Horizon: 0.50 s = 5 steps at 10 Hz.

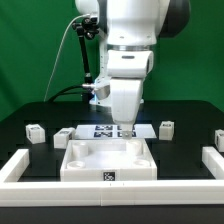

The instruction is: Assemble one leg

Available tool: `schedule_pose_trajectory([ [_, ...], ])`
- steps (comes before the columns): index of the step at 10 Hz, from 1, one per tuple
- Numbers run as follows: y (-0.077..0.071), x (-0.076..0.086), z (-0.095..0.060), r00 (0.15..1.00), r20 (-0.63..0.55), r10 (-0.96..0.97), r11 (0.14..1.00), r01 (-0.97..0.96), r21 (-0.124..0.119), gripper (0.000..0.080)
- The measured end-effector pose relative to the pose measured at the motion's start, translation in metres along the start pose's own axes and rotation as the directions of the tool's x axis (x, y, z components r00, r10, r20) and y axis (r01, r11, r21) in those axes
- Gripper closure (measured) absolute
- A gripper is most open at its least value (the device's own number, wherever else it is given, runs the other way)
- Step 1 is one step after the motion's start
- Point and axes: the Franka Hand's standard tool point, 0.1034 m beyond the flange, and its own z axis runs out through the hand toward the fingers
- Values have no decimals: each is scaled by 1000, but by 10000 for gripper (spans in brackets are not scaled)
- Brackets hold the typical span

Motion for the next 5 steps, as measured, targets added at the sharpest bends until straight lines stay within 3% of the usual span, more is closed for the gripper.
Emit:
schedule_pose_trajectory([
  [5,-20,-43,35,995,-18,-94,993,95,66,150],
])
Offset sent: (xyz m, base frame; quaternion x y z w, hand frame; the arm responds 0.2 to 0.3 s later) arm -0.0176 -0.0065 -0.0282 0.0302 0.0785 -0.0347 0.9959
